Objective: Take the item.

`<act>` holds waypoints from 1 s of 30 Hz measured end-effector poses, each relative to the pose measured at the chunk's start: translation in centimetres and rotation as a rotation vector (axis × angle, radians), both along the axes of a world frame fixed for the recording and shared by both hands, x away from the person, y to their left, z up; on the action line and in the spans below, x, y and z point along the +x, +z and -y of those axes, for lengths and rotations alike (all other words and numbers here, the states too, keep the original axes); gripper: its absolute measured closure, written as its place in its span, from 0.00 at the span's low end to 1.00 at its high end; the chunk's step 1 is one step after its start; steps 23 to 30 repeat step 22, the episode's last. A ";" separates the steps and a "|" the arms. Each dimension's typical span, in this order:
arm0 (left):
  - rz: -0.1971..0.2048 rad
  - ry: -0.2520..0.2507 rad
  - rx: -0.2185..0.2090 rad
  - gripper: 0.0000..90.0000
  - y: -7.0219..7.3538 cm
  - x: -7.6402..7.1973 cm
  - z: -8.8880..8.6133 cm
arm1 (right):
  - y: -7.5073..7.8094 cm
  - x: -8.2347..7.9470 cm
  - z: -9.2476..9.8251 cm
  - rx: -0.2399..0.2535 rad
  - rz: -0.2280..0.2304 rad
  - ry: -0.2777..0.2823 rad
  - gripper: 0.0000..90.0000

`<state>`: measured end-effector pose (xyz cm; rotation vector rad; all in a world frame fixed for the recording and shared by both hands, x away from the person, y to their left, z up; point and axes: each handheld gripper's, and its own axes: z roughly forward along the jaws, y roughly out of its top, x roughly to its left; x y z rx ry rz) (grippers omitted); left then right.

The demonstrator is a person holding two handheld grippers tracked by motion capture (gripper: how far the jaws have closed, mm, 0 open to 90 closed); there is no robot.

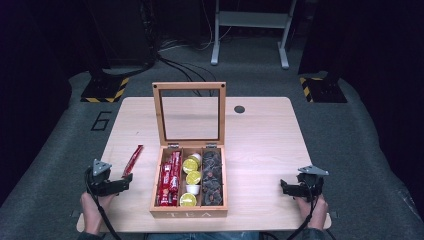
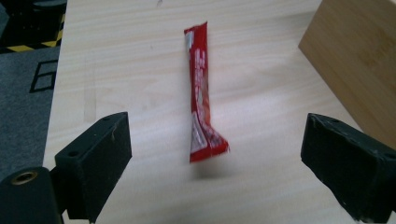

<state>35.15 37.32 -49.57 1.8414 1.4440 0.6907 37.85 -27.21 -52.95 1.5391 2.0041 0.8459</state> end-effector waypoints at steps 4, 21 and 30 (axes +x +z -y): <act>-0.022 -0.006 0.010 0.08 -0.8 -0.9 -0.2 | 0.0 0.0 0.0 0.000 0.001 -0.001 0.00; -0.070 -0.009 0.043 0.03 -3.6 -1.6 -0.2 | 0.0 0.0 -0.1 0.004 0.000 -0.002 0.00; -0.070 -0.009 0.043 0.03 -3.6 -1.6 -0.2 | 0.0 0.0 0.0 0.000 0.000 0.000 0.00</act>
